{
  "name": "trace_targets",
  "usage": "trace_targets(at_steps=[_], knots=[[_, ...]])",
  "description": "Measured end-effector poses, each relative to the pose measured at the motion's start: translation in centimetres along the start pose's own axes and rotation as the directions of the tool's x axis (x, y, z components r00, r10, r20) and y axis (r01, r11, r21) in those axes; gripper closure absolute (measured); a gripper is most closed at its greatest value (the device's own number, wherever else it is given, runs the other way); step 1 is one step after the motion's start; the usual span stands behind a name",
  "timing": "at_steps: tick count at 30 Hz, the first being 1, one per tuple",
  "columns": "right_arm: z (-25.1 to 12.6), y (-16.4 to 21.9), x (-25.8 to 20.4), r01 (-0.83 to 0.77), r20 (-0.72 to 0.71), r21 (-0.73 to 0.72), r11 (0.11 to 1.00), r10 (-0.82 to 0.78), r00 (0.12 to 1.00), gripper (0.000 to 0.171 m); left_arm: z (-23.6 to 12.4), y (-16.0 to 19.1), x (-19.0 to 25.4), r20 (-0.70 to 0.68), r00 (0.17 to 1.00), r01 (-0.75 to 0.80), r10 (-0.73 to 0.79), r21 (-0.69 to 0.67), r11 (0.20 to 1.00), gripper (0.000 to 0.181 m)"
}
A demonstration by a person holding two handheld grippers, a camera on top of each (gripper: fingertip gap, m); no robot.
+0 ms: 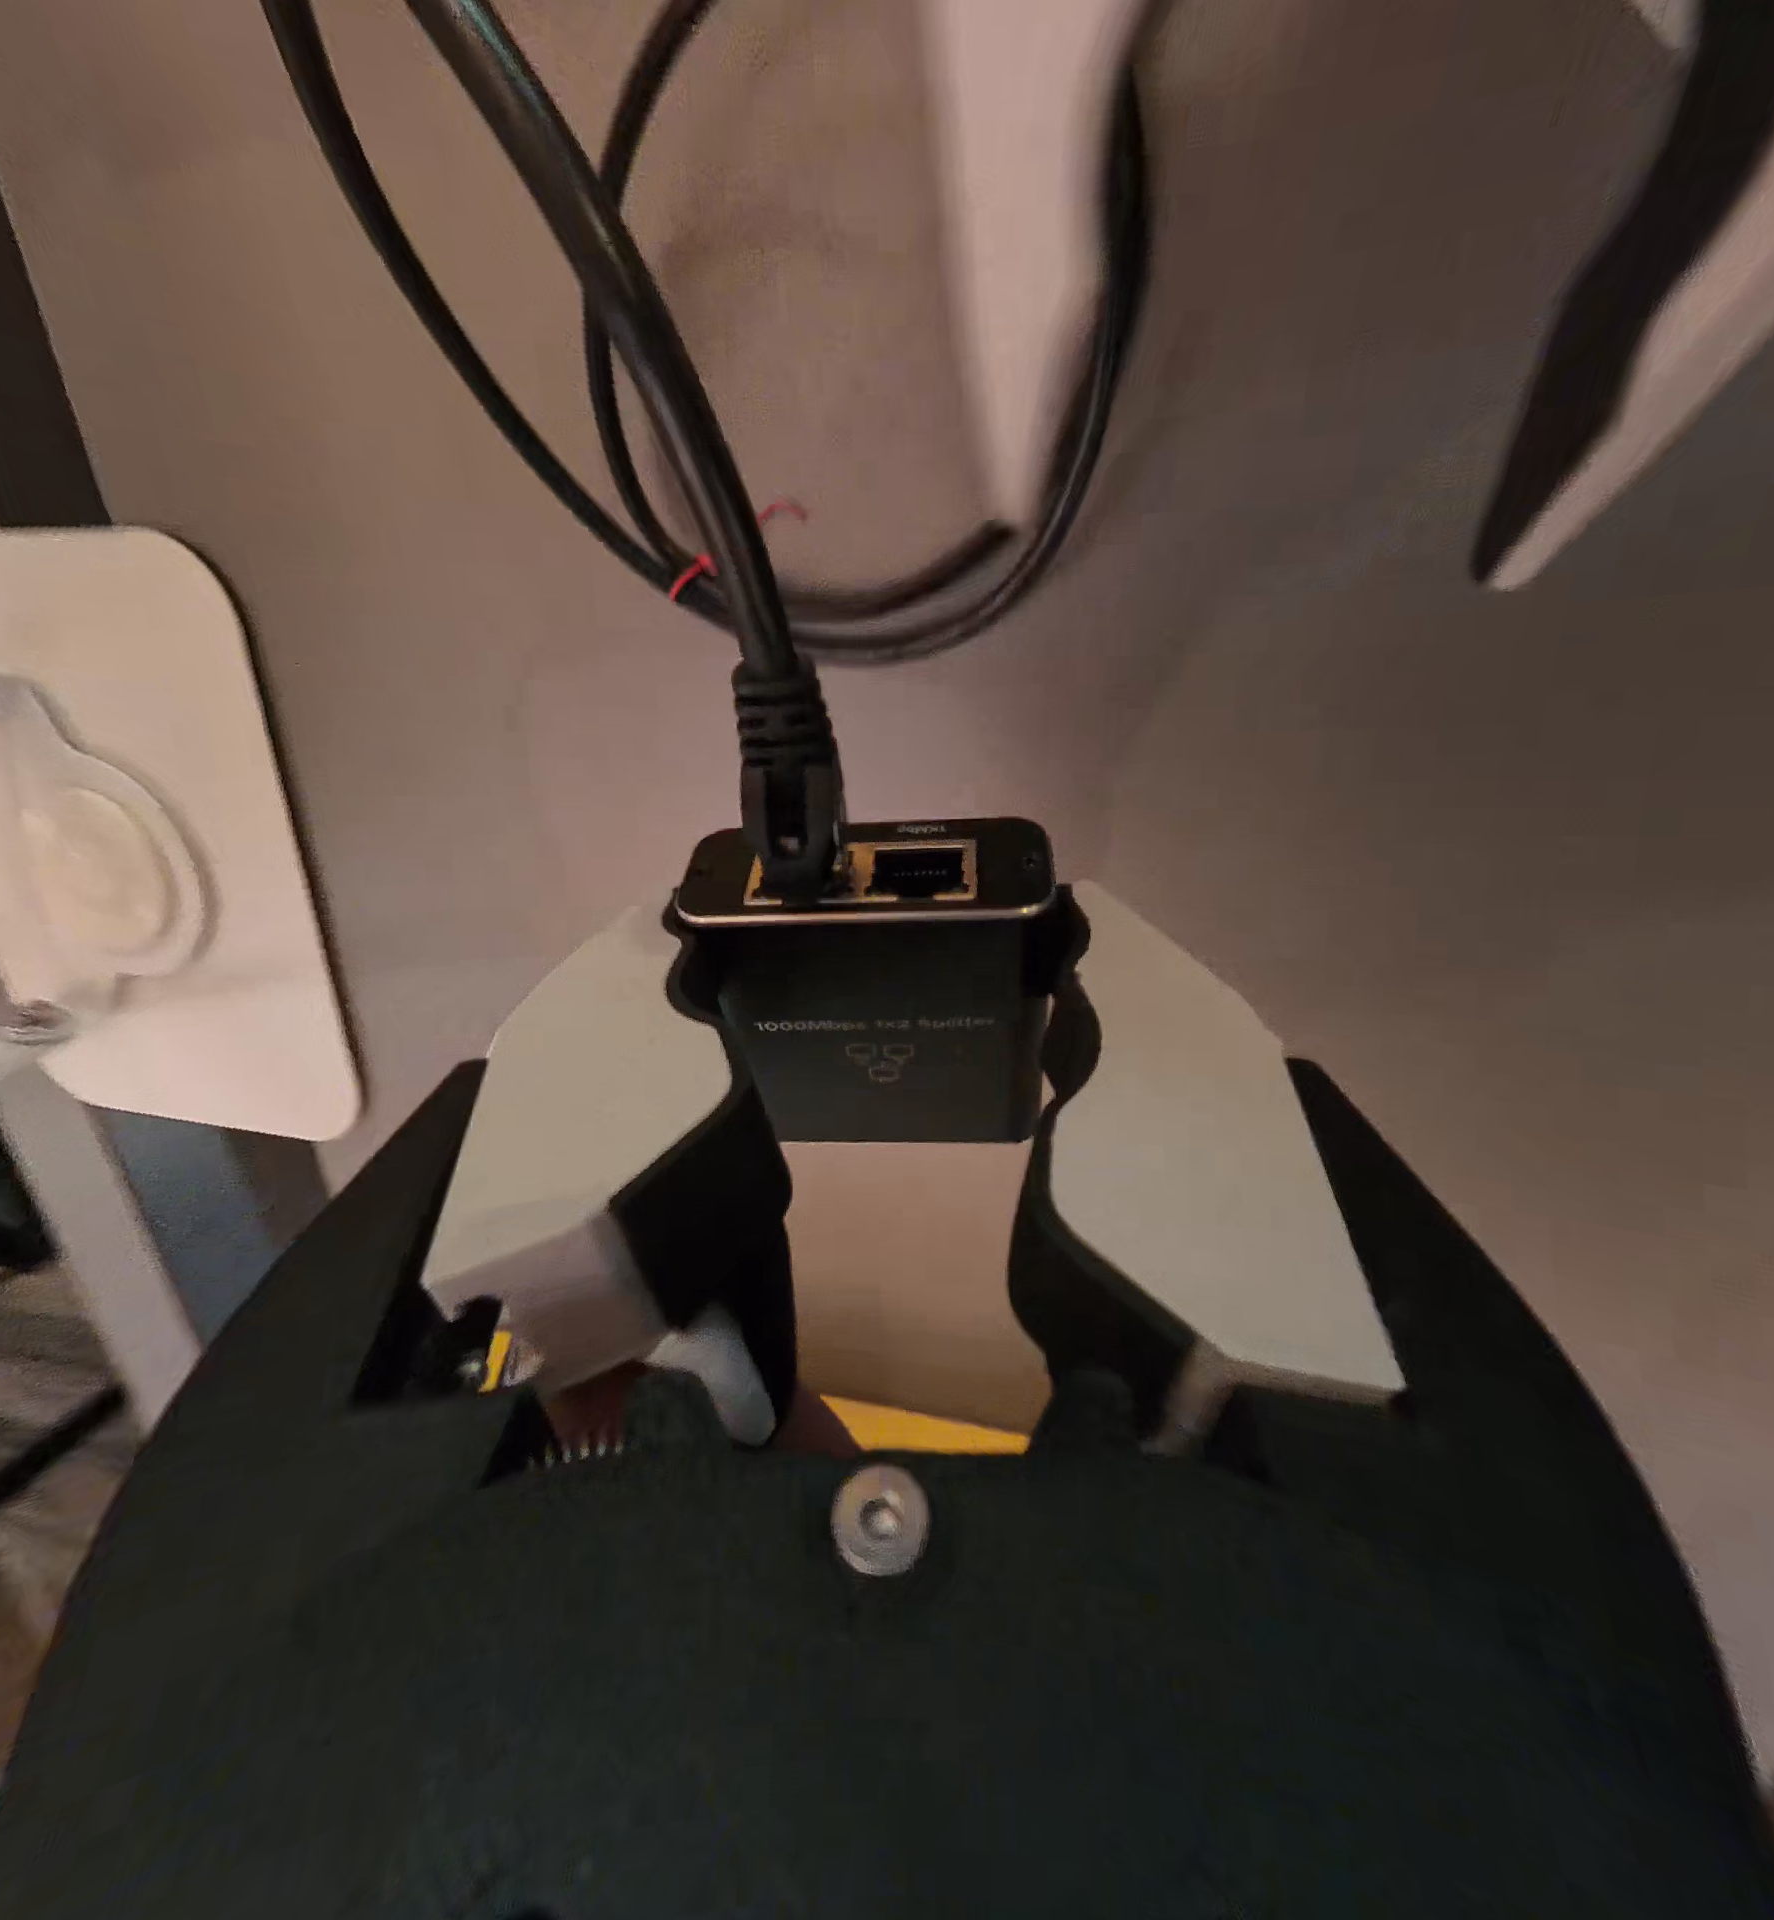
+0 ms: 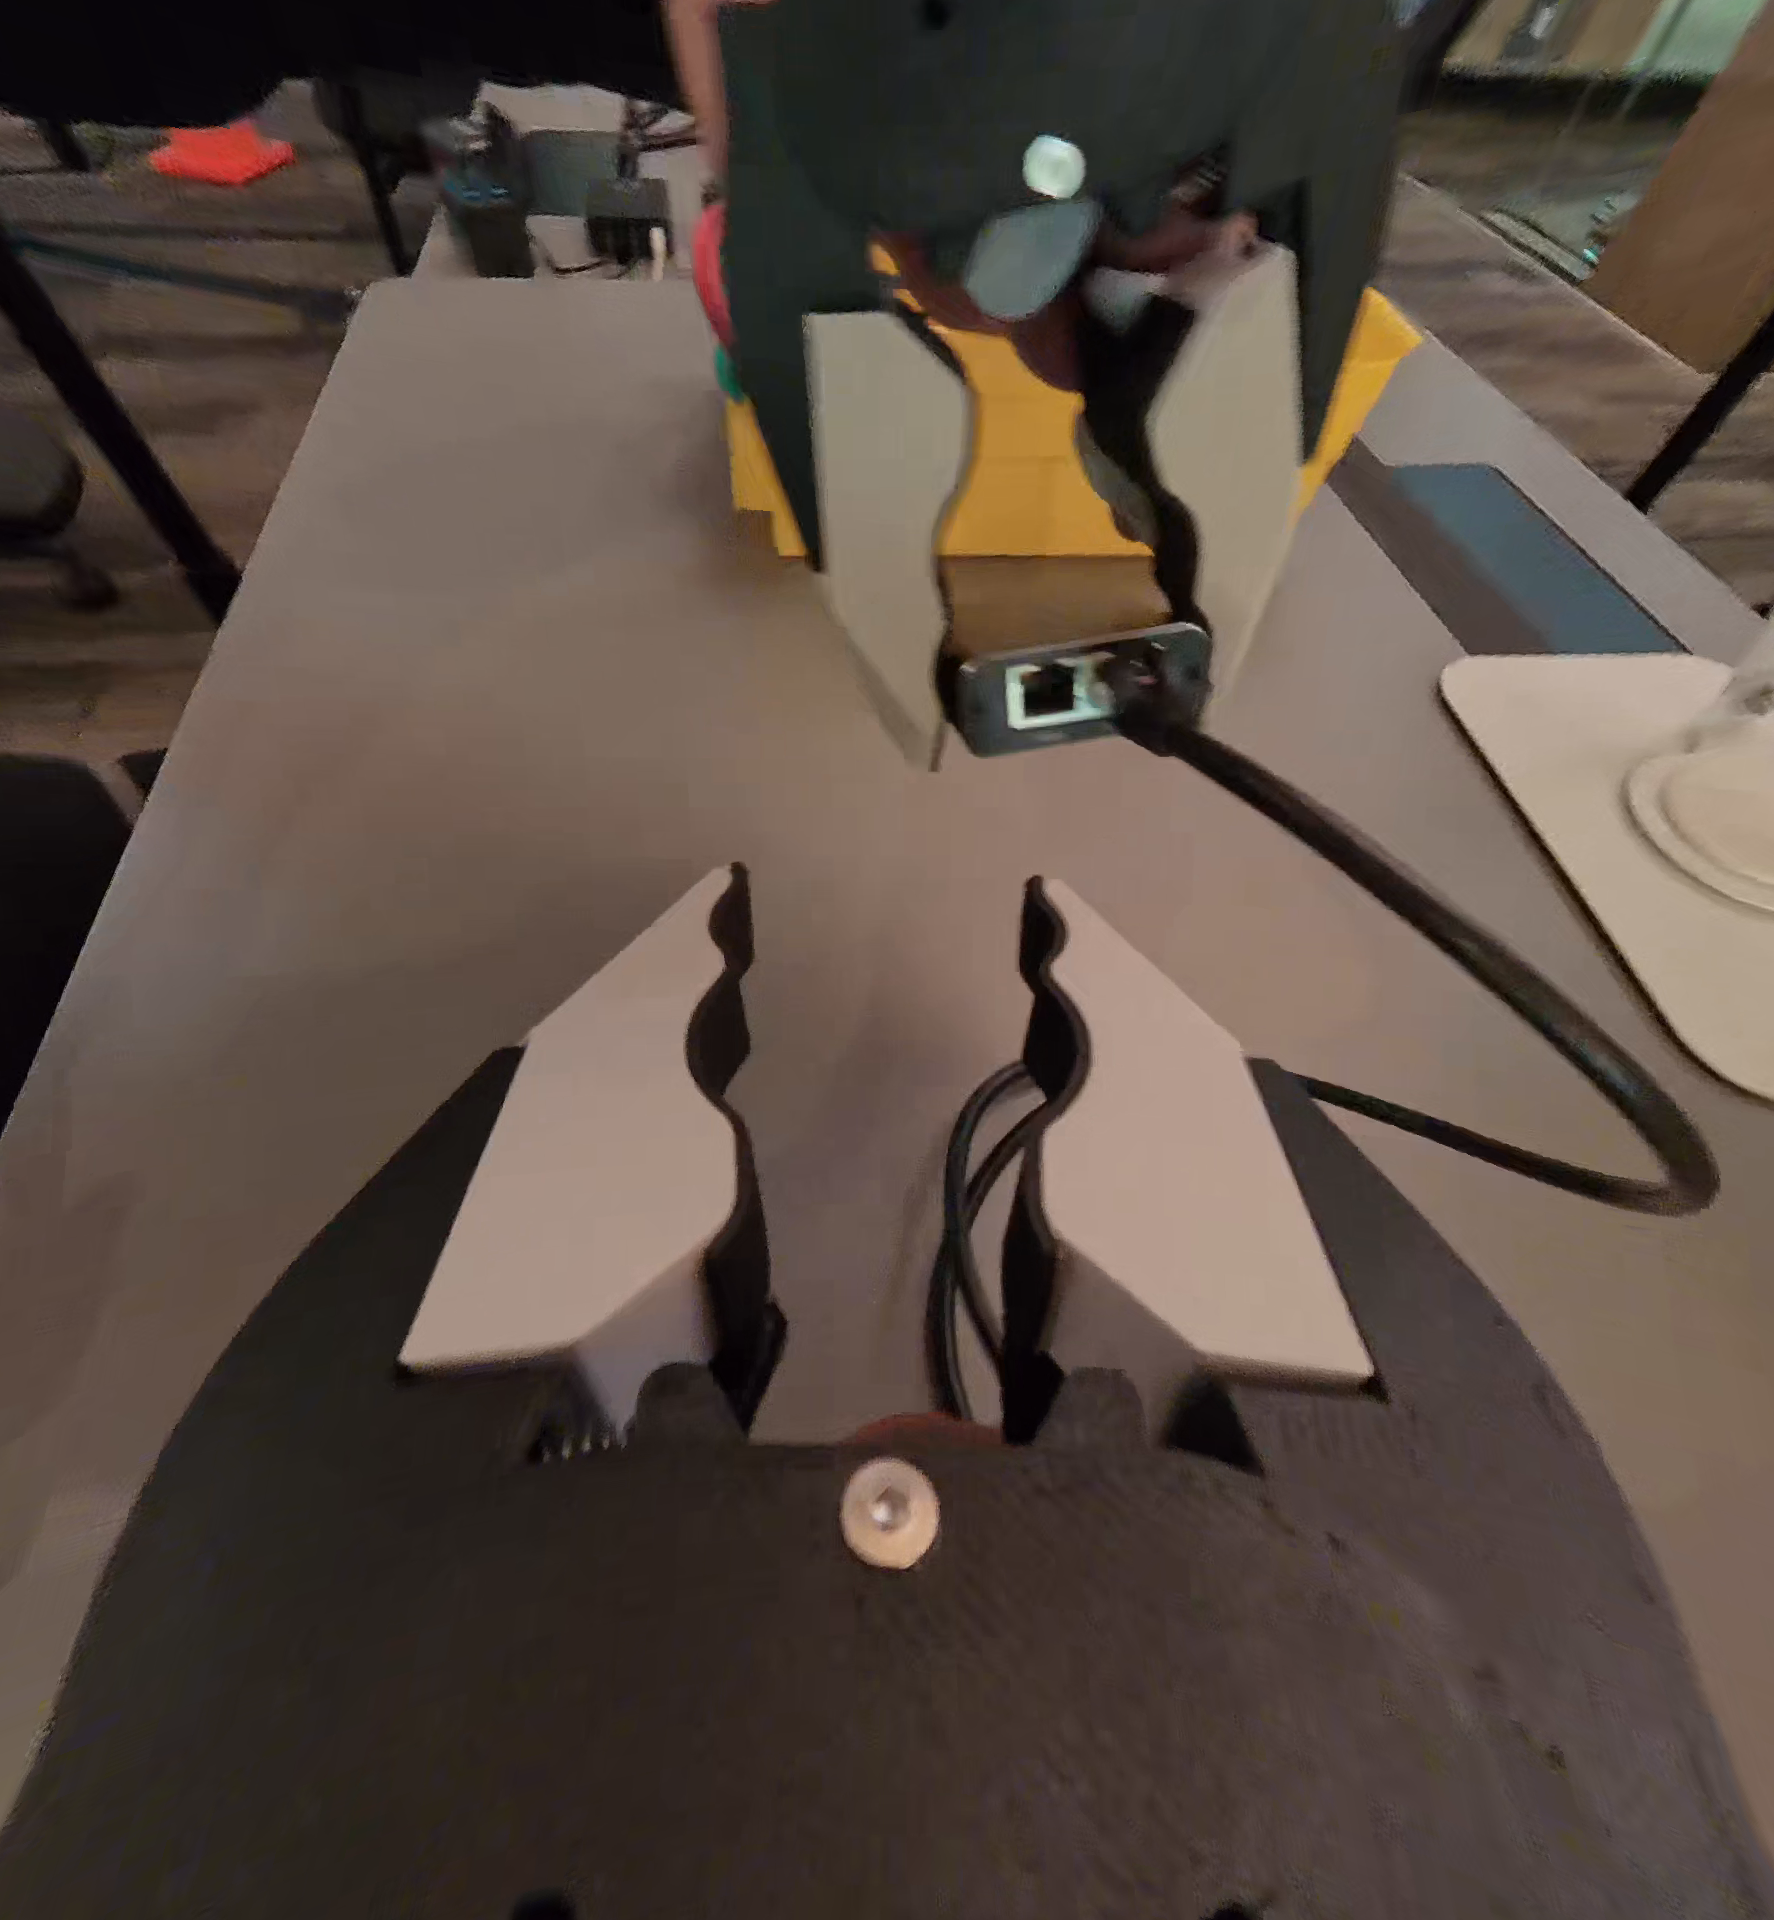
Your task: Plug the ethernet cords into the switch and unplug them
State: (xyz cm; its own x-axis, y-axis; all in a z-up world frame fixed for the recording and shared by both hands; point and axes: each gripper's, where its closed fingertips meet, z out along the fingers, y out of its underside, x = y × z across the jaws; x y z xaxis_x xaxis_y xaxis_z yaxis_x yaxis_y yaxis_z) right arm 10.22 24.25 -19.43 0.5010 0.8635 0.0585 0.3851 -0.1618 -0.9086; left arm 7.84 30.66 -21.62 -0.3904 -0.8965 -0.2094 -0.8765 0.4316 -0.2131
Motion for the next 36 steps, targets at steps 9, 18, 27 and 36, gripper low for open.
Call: trace_targets(at_steps=[9, 18, 27, 36], knots=[[0.8, 0.2, 2.0, 0.294, -0.249, -0.153, 0.943, -0.325, 0.913, 0.112, 1.2, -2.4, 0.3, -0.233, 0.883, 0.449, -0.408, 0.163, 0.879, 0.124], [2.2, 0.0, 4.0, -0.041, -0.377, 0.014, 0.999, 0.044, 0.925, 0.089, 1.0, -5.2, -2.5, -0.271, 0.724, 0.685, -0.635, 0.399, 0.610, 0.124], [2.3, -0.4, 4.1, -0.309, -0.240, 0.209, 0.928, 0.355, 0.904, 0.103, 0.2, -6.6, -3.4, -0.300, 0.688, 0.699, -0.661, 0.519, 0.492, 0.124], [0.9, -1.9, 3.6, -0.488, 0.036, 0.373, 0.789, 0.513, 0.858, 0.132, -1.0, -7.6, -3.6, -0.348, 0.721, 0.668, -0.599, 0.580, 0.466, 0.125]])
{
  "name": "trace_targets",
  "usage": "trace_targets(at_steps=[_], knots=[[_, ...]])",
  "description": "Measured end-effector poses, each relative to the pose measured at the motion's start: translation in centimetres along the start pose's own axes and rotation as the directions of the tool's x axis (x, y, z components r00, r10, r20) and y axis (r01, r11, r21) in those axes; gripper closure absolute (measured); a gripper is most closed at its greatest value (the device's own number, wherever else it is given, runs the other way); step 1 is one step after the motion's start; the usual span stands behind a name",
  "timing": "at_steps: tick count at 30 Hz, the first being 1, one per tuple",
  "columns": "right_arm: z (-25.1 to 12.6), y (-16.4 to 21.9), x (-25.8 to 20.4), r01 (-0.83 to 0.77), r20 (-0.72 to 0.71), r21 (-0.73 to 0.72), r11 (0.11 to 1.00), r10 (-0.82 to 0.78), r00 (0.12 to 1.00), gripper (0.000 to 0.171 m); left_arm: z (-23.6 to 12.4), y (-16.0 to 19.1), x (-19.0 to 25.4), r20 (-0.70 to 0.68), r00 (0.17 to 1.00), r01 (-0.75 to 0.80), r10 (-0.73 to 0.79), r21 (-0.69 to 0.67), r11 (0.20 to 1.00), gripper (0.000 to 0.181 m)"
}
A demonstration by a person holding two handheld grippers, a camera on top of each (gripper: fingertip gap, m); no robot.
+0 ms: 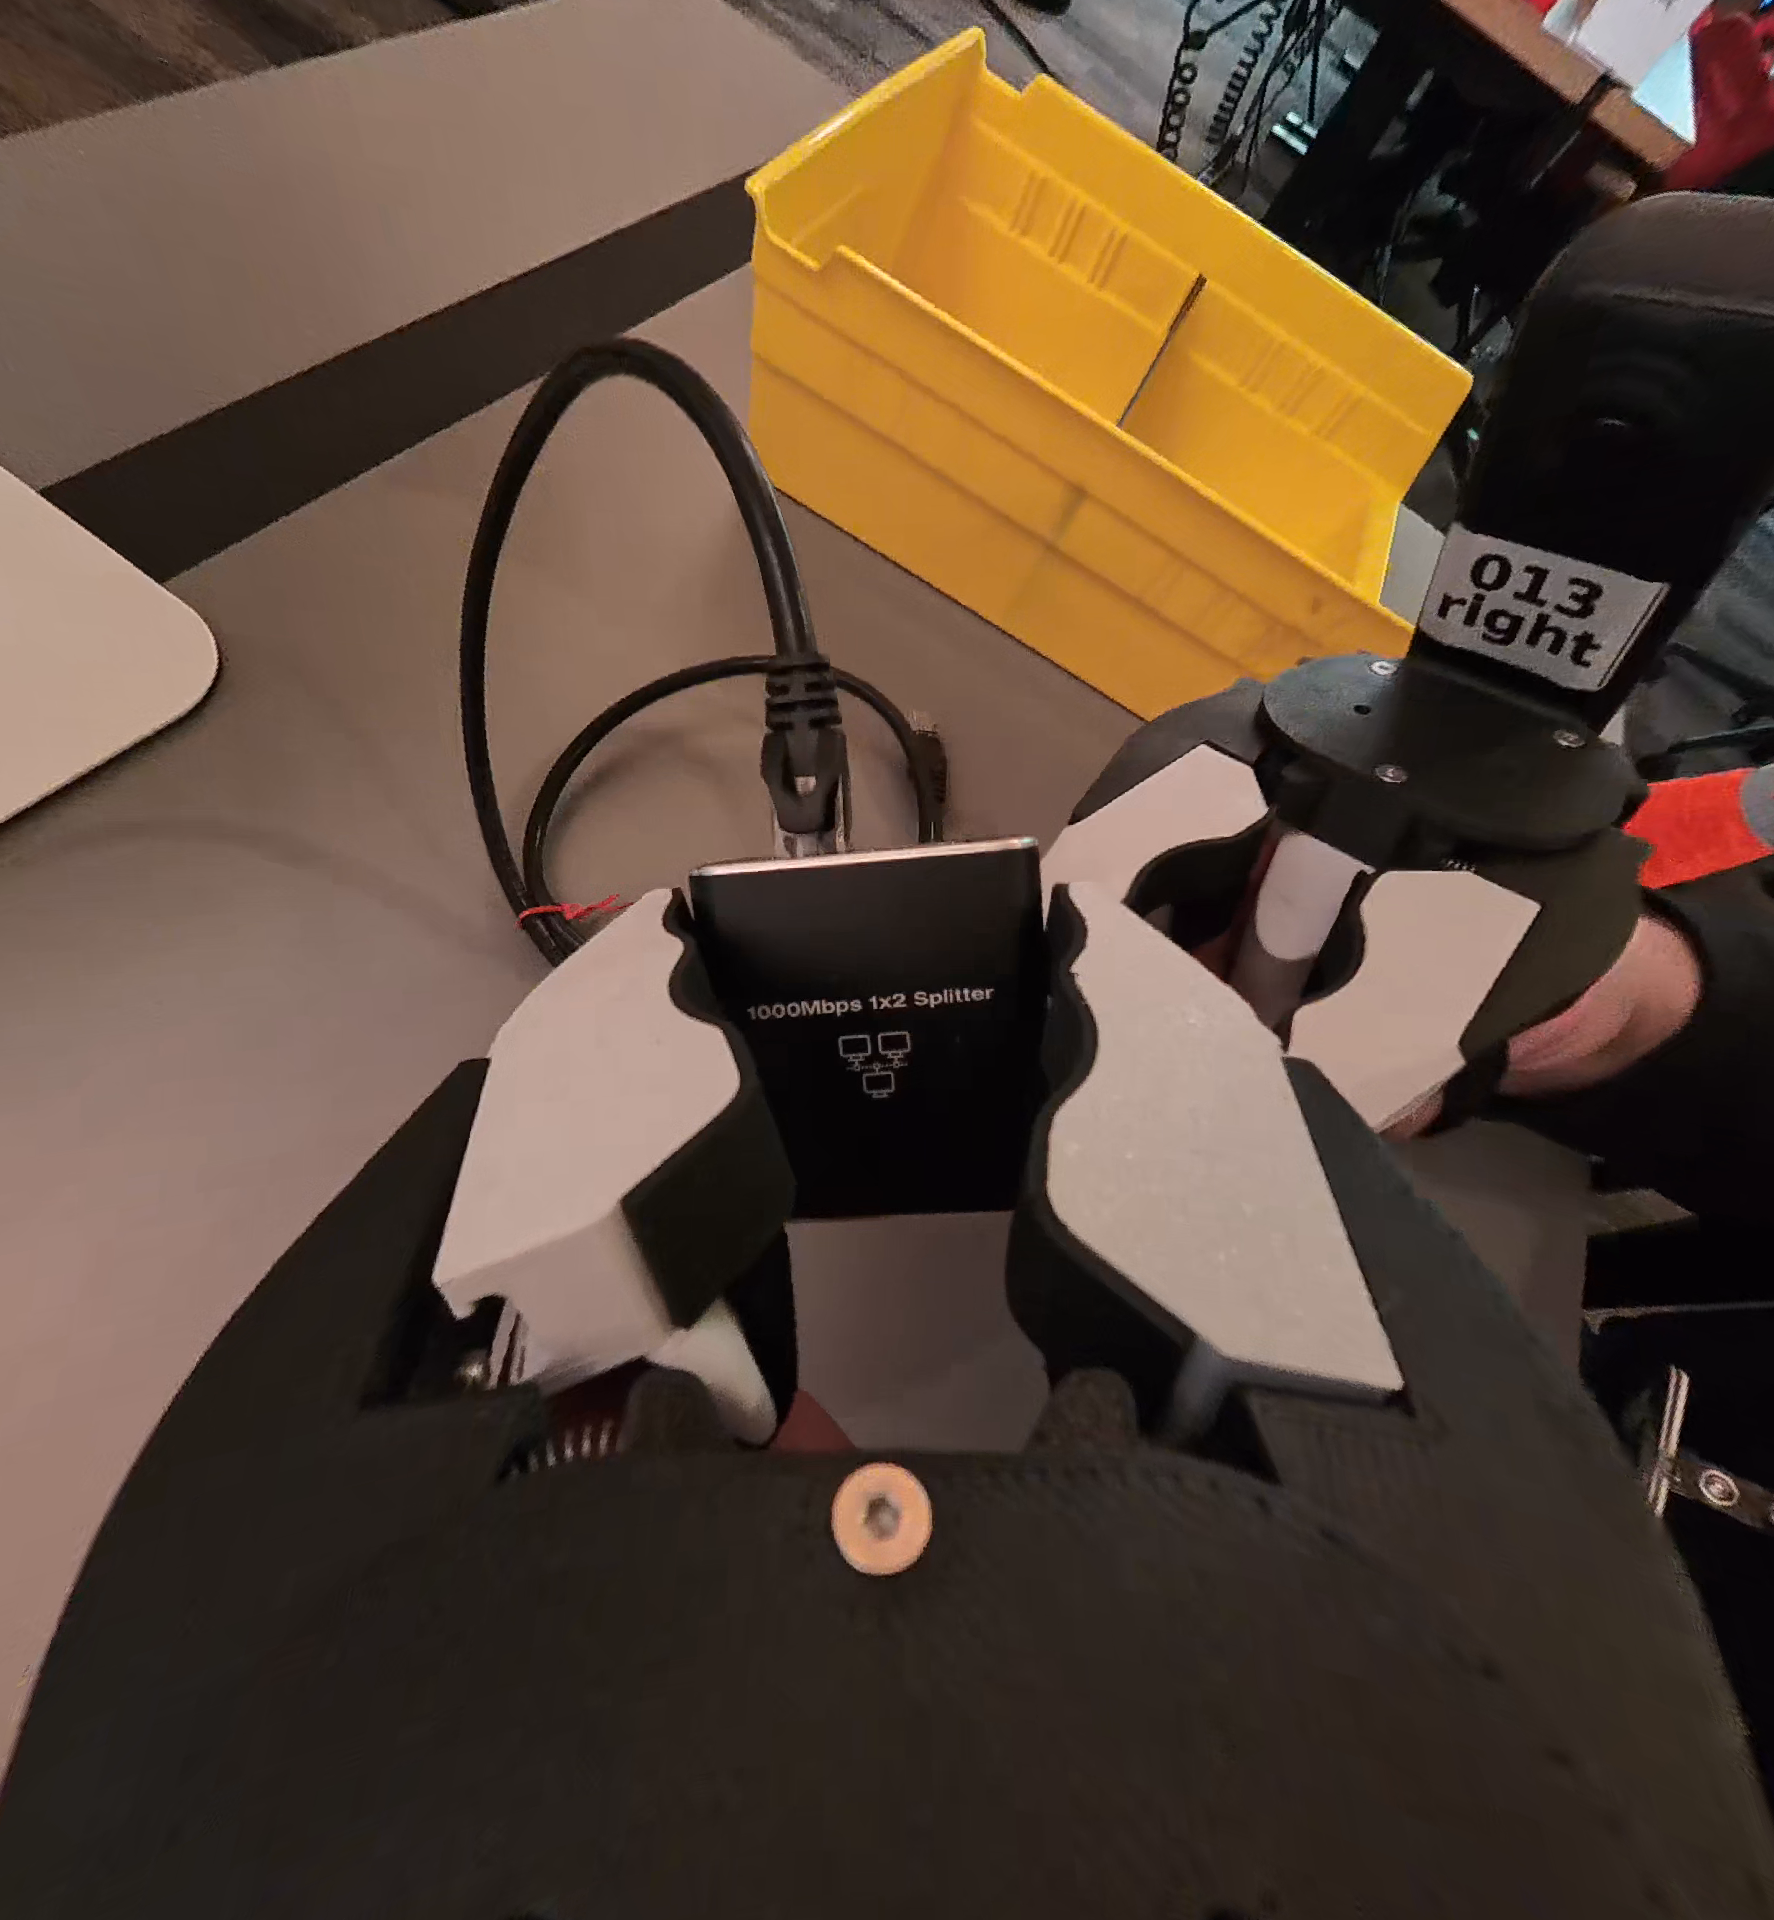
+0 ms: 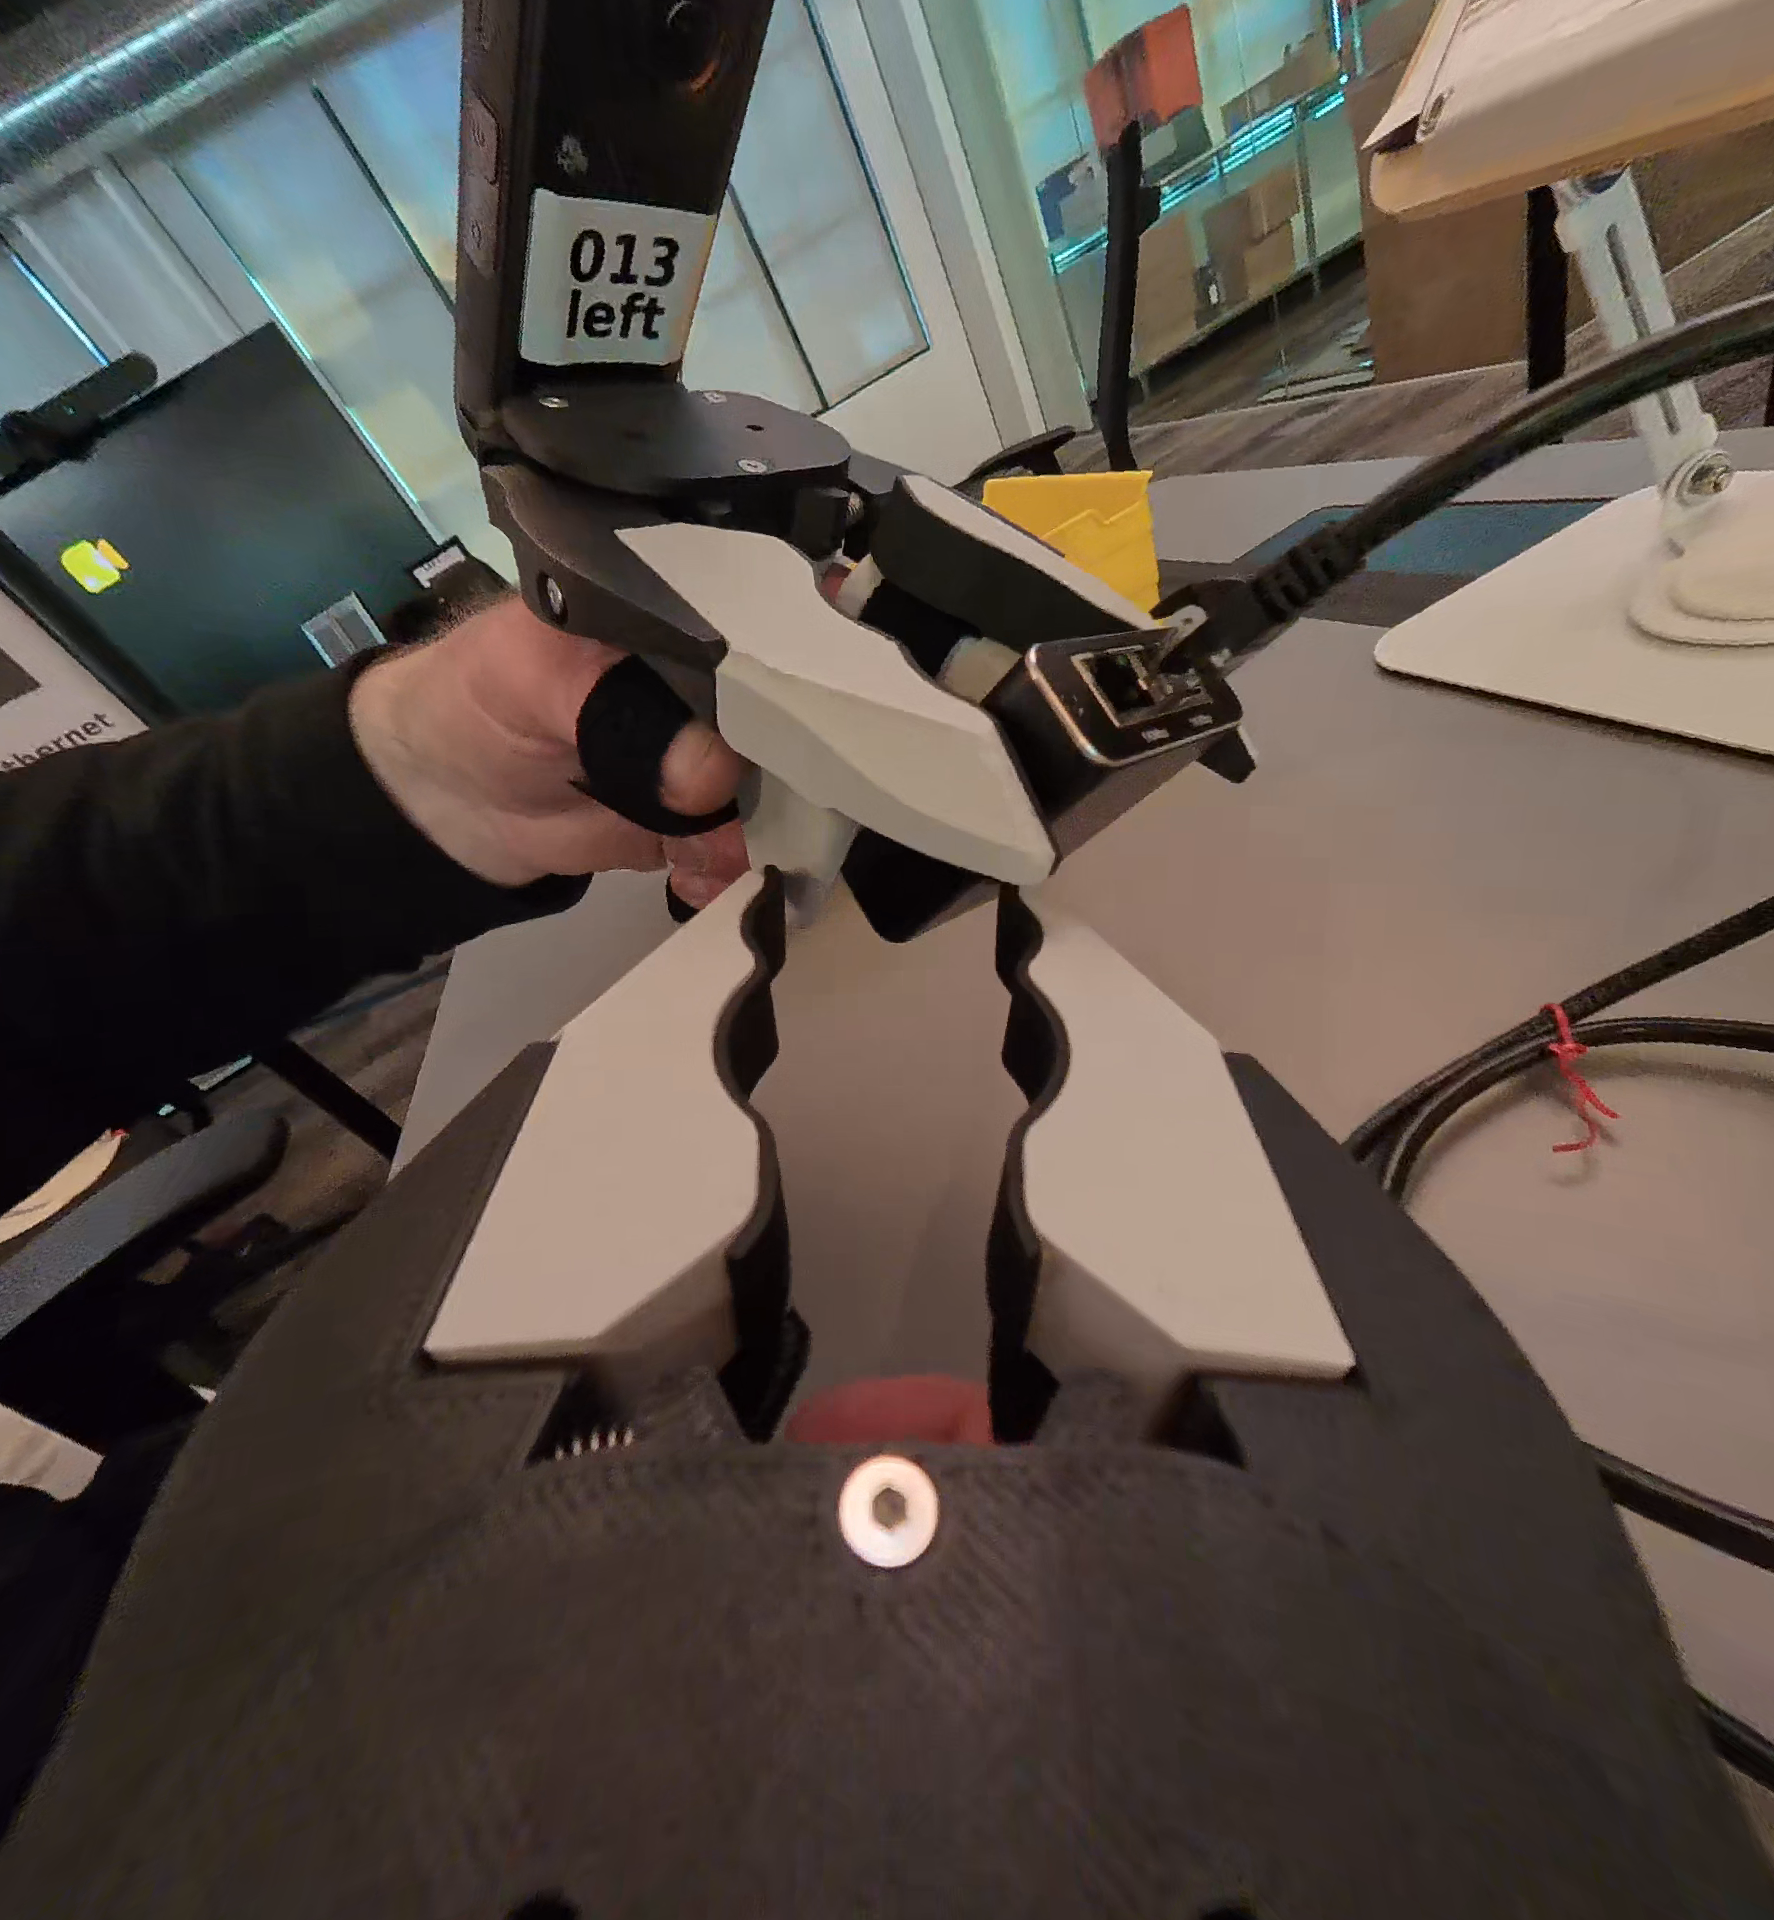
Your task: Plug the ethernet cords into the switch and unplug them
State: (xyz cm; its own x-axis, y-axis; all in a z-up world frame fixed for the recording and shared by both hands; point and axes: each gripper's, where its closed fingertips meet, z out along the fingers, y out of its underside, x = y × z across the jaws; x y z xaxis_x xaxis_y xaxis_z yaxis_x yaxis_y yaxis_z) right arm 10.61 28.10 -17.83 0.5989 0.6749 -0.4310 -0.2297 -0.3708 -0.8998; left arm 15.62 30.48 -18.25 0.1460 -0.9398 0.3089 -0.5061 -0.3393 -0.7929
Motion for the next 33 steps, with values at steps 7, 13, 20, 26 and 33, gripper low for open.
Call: trace_targets(at_steps=[7, 13, 20, 26, 33], knots=[[-0.2, 2.2, 1.4, 0.160, -0.075, -0.175, 0.972, -0.175, 0.982, 0.135, 0.2, 2.1, -1.9, 0.098, 0.993, -0.062, 0.072, -0.095, 0.993, 0.125], [-1.6, 5.3, 2.7, 0.166, -0.051, -0.378, 0.911, -0.200, 0.979, 0.141, -0.1, 8.2, -5.0, 0.215, 0.935, -0.161, 0.284, -0.456, 0.875, 0.124], [-1.7, 6.7, 3.3, 0.195, -0.048, -0.451, 0.871, -0.243, 0.969, 0.141, 0.0, 11.9, -5.3, 0.172, 0.890, -0.237, 0.422, -0.617, 0.751, 0.124], [-1.9, 6.9, 3.6, 0.190, -0.054, -0.459, 0.868, -0.240, 0.969, 0.140, 0.6, 13.3, -5.2, 0.146, 0.873, -0.261, 0.465, -0.665, 0.699, 0.124], [-2.5, 6.6, 4.1, 0.201, -0.066, -0.462, 0.864, -0.260, 0.963, 0.136, -0.7, 13.0, -5.0, 0.111, 0.870, -0.290, 0.480, -0.672, 0.682, 0.105]])
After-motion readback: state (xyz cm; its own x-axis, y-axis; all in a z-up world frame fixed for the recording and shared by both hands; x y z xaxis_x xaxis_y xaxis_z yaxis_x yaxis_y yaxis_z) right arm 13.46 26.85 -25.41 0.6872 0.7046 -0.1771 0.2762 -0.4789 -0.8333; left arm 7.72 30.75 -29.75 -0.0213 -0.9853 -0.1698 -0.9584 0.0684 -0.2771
